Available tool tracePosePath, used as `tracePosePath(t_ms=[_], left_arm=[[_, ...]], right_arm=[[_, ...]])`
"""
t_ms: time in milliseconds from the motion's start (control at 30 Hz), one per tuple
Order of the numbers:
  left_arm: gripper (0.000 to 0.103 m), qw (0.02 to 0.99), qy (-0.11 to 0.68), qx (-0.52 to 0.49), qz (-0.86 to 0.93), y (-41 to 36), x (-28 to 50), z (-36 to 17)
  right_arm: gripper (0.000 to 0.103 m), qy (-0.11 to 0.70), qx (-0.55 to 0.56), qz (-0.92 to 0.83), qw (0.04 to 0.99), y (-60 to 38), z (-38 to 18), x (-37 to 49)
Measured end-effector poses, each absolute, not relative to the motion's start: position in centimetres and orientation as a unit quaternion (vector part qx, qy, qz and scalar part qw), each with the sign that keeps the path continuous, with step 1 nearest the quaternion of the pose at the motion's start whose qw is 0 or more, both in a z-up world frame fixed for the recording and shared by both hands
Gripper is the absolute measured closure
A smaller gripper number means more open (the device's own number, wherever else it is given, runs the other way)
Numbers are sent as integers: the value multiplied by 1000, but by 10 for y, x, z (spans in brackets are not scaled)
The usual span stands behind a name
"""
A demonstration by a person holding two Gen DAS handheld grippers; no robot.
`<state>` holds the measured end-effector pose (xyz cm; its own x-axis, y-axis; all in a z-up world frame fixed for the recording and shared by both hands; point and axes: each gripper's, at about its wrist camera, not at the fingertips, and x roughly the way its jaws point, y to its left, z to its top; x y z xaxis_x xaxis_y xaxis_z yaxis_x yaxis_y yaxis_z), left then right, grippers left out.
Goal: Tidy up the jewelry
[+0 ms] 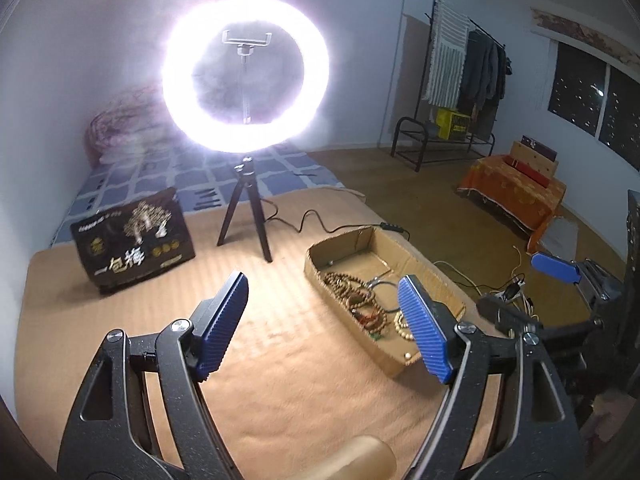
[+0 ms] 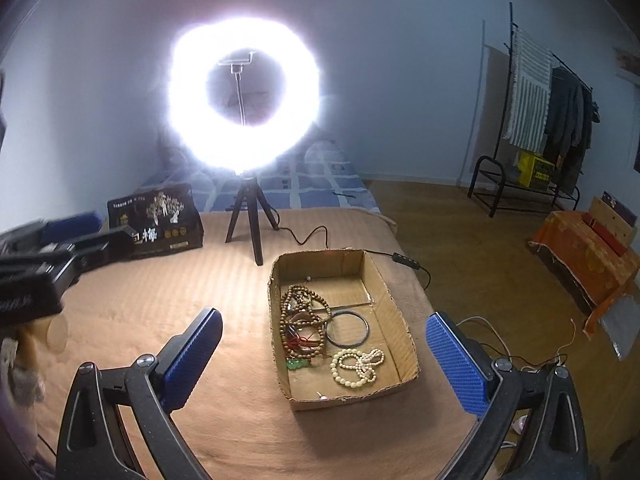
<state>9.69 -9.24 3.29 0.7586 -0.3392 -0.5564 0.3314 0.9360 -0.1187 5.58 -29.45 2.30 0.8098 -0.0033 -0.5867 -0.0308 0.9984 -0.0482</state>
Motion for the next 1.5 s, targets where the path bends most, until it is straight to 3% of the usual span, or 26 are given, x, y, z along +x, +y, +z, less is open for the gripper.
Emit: tracePosePath(t_ms=[400, 467, 533, 1500], left_arm=[[19, 944, 286, 24, -164, -85, 55, 32], [7, 945, 281, 28, -165, -86, 51, 31], [2, 948, 273, 32, -163, -87, 48, 30], [1, 943, 306, 39, -123, -67, 54, 2]], right_arm=[[0, 286, -32, -18, 957, -298, 13, 41], [0, 287, -29, -20, 957, -300, 11, 39], [0, 289, -26, -22, 957, -302, 9, 39], [0, 284, -14, -33, 958, -299, 4, 47]])
